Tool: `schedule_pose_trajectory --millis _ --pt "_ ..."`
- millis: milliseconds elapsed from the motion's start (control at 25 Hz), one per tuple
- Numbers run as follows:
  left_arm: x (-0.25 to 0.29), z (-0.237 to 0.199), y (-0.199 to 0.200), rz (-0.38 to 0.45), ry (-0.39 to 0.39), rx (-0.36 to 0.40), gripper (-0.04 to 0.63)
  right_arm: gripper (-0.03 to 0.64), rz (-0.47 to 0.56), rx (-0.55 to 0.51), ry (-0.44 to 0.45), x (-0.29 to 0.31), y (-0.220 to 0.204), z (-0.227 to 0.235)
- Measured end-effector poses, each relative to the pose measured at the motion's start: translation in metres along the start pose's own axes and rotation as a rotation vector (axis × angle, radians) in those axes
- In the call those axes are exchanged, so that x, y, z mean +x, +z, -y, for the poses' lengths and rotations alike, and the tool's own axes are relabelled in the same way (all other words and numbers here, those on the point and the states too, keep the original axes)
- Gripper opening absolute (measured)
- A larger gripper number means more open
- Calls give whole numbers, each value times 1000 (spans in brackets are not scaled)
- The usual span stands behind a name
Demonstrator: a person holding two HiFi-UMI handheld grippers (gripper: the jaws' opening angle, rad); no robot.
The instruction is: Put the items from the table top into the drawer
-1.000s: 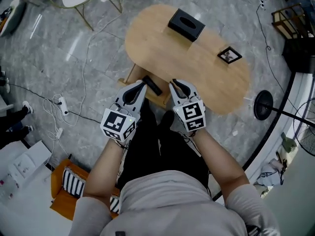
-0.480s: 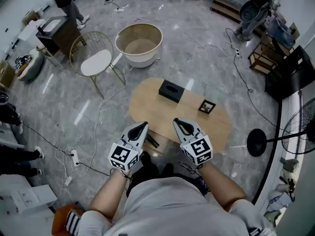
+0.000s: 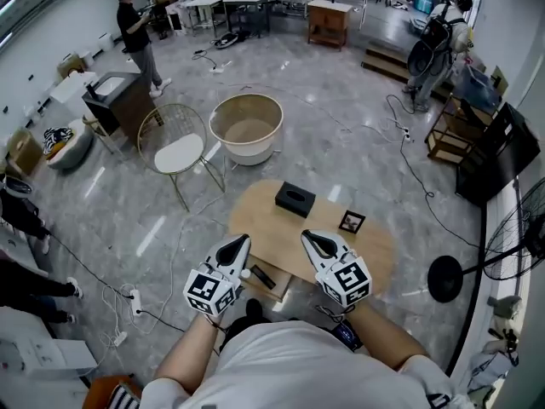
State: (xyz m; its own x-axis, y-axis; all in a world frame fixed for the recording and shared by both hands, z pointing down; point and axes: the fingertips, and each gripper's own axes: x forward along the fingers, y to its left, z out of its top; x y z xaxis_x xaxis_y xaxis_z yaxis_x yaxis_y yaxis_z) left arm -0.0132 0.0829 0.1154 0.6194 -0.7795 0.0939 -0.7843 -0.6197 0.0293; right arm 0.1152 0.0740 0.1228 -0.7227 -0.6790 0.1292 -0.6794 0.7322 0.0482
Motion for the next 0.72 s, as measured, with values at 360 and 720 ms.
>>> schedule_pose_trajectory --millis 360,720 --pt "-27 17 24 13 -27 32 9 28 22 -4 -5 -24 18 -25" --pt "-90 23 27 30 -94 28 9 28 34 -3 -49 -32 33 -92"
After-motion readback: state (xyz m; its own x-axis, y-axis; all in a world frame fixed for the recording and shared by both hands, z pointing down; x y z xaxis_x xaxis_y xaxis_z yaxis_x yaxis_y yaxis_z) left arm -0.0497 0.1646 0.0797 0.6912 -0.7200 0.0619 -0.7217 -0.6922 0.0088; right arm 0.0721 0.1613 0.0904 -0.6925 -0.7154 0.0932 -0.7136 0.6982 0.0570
